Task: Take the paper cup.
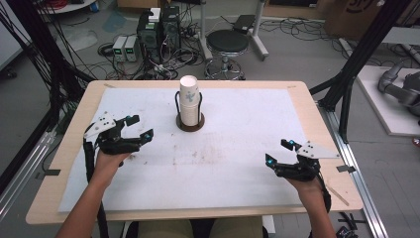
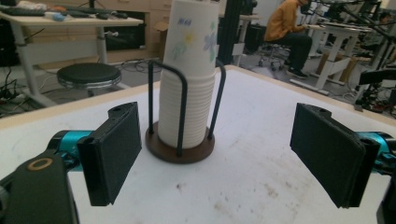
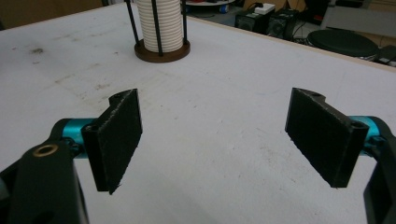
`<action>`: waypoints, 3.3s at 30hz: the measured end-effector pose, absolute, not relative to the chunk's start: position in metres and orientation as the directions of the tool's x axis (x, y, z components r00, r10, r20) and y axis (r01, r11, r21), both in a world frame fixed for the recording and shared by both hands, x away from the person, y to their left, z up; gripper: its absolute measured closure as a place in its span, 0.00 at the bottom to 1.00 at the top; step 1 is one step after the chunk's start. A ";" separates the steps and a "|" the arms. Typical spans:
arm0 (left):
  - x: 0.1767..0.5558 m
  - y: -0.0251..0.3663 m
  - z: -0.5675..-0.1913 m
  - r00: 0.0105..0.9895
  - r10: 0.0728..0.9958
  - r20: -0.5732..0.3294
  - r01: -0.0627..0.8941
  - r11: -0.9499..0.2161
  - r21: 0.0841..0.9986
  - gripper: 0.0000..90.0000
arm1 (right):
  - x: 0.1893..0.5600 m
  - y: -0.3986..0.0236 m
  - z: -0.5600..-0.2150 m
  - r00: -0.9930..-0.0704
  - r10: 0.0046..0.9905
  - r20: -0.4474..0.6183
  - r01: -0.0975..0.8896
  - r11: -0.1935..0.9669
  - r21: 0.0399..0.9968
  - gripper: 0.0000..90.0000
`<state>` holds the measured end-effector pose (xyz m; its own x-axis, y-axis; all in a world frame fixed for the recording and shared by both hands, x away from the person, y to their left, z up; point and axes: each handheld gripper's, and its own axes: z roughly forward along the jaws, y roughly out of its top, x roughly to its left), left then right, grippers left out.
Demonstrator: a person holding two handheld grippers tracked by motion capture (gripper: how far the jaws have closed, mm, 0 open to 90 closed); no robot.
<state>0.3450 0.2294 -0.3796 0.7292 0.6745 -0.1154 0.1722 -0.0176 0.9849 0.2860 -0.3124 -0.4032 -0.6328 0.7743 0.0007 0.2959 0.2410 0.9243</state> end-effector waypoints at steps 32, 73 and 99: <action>0.475 0.139 -0.310 0.776 0.620 -0.118 0.273 -0.162 0.948 0.18 | 0.285 -0.313 -0.402 -0.637 0.771 0.009 0.300 0.237 0.924 0.21; 0.466 0.118 -0.247 0.741 0.671 -0.029 0.149 -0.122 0.981 0.40 | 0.284 -0.316 -0.401 -0.634 0.773 0.013 0.296 0.227 0.928 0.21; 0.373 0.191 -0.250 0.748 0.662 -0.050 0.107 -0.046 0.993 0.40 | 0.289 -0.310 -0.399 -0.669 0.743 0.025 0.292 0.231 0.928 0.21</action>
